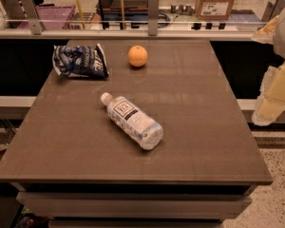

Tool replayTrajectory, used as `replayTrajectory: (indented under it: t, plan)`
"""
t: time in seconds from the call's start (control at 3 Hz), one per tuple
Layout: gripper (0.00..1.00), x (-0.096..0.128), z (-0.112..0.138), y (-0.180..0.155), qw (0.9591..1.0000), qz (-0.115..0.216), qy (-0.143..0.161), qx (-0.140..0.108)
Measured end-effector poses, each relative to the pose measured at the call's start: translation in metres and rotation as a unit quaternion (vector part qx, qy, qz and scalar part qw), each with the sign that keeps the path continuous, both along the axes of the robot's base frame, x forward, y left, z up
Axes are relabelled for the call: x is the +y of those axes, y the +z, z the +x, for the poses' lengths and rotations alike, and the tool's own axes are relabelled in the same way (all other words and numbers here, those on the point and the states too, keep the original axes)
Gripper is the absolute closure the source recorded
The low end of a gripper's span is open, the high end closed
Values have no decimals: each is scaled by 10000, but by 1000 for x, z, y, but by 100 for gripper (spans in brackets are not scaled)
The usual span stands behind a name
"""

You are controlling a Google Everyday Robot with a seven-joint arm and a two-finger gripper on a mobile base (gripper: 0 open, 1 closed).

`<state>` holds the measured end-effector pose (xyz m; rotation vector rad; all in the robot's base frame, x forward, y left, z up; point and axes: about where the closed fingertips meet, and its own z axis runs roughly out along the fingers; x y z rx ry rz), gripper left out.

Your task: Place blue plastic bottle upright

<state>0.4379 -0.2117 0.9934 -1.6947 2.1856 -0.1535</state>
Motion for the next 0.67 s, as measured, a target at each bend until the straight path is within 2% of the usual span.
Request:
replayTrajectory:
  t: [0.67]
  plan:
    - [0, 12, 2, 5, 9996, 143, -185, -165]
